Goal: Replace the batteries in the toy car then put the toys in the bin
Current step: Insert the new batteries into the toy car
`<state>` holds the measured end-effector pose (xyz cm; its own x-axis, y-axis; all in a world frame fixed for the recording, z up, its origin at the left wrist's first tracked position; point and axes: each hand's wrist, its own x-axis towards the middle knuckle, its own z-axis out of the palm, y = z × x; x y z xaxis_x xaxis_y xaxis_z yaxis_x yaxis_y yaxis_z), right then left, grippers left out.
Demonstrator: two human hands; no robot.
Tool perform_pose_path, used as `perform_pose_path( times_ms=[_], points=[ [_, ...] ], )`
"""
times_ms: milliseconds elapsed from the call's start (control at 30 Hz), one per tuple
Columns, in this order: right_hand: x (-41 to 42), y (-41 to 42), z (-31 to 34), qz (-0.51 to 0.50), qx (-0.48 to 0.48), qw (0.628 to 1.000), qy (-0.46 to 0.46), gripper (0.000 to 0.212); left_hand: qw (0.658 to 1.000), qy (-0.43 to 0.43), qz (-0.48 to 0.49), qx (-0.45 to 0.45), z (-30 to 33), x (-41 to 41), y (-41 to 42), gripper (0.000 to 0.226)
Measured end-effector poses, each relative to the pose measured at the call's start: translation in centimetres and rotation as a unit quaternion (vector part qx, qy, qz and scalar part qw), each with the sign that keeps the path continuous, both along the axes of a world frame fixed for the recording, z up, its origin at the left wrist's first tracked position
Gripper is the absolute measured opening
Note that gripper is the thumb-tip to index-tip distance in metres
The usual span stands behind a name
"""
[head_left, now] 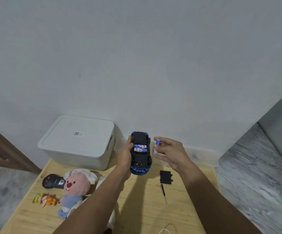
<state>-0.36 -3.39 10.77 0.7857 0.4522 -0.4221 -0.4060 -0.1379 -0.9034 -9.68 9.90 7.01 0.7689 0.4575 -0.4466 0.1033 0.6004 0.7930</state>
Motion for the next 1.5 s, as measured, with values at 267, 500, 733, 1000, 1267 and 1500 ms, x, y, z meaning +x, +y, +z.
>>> perform_pose_path(
  times_ms=[267,500,733,1000,1267,1500],
  points=[
    [-0.6,1.2,0.3,0.112,-0.232,0.933,-0.253,0.029,0.999,-0.015,-0.036,0.013,-0.1,0.2,-0.2,0.038],
    [-1.2,2.1,-0.1,0.165,-0.349,0.852,-0.352,0.024,0.998,-0.014,-0.042,0.04,0.5,-0.1,-0.3,0.041],
    [-1.6,2.0,-0.4,0.111,-0.33,0.861,-0.371,0.017,0.999,-0.007,-0.028,0.033,0.2,0.1,-0.2,0.042],
    [-2.0,2.1,-0.5,0.131,-0.324,0.849,-0.397,0.017,1.0,-0.014,-0.011,0.006,0.0,0.2,-0.3,0.052],
    [-1.0,1.7,-0.5,0.061,-0.19,0.972,-0.119,0.014,0.999,-0.007,-0.004,0.043,-0.3,-0.2,-0.9,0.059],
    [-1.3,2.1,-1.3,0.012,-0.163,0.985,-0.053,0.031,0.999,-0.004,0.012,0.052,-0.5,-0.4,-1.1,0.058]
  ],
)
